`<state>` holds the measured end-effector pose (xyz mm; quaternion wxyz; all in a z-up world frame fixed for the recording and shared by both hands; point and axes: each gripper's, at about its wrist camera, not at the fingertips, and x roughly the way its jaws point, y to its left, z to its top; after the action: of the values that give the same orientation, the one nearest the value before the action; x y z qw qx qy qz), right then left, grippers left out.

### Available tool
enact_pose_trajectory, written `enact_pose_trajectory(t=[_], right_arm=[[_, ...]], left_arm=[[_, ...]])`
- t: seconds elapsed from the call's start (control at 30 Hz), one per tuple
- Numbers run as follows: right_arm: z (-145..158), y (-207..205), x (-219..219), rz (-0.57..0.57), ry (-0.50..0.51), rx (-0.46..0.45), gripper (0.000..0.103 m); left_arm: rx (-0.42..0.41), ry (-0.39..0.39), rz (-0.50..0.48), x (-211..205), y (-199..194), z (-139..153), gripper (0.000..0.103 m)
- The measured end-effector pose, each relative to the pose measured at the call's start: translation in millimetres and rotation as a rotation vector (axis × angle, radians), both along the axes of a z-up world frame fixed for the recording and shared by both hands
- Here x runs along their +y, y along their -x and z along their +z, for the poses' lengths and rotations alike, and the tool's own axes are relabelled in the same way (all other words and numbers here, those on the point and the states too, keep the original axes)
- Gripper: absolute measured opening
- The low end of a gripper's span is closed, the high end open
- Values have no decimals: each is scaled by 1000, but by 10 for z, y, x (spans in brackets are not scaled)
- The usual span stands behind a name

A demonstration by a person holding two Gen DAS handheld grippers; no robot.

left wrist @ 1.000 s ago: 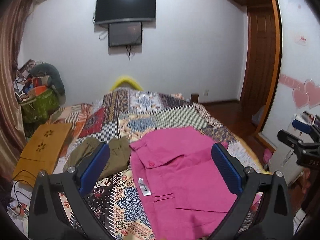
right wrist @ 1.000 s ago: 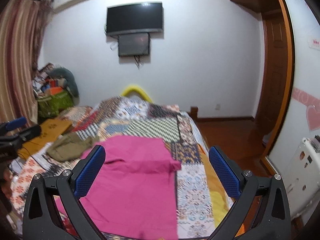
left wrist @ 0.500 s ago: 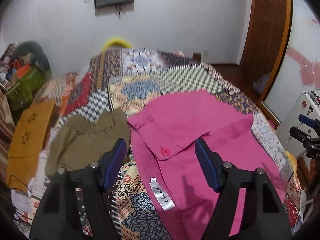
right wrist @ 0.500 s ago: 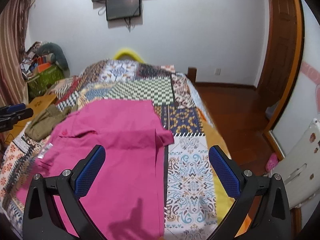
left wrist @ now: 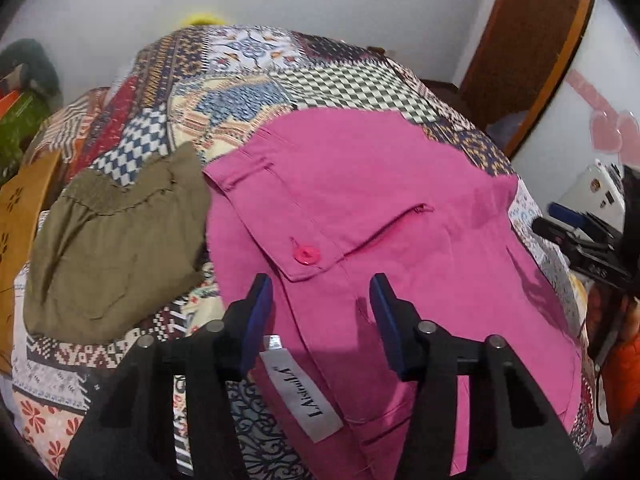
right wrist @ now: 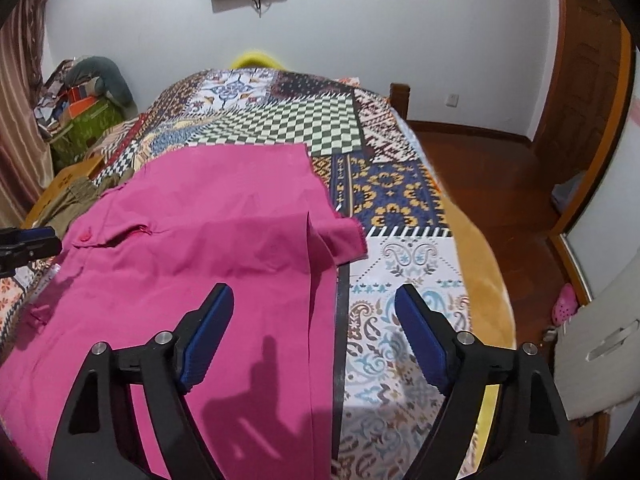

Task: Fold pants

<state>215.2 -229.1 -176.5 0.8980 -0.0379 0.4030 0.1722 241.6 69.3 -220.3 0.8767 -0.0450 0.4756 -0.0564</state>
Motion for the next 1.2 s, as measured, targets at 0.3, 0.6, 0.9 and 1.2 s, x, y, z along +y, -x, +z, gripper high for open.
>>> enact_pose_trajectory(t=[0.3, 0.6, 0.9, 1.2], right_arm=[[-201, -216, 23, 24, -46, 60, 62], [-364, -352, 36, 60, -113, 129, 44], [-431, -393, 142, 131, -145, 173, 24], [-305, -281, 169, 174, -202, 133, 8]], left_arm=[[84, 54, 58, 122, -118, -248, 44], [93, 97, 16, 14, -195, -320, 43], [95, 101, -2, -40, -253, -350, 31], [92, 120, -15, -6, -165, -294, 17]])
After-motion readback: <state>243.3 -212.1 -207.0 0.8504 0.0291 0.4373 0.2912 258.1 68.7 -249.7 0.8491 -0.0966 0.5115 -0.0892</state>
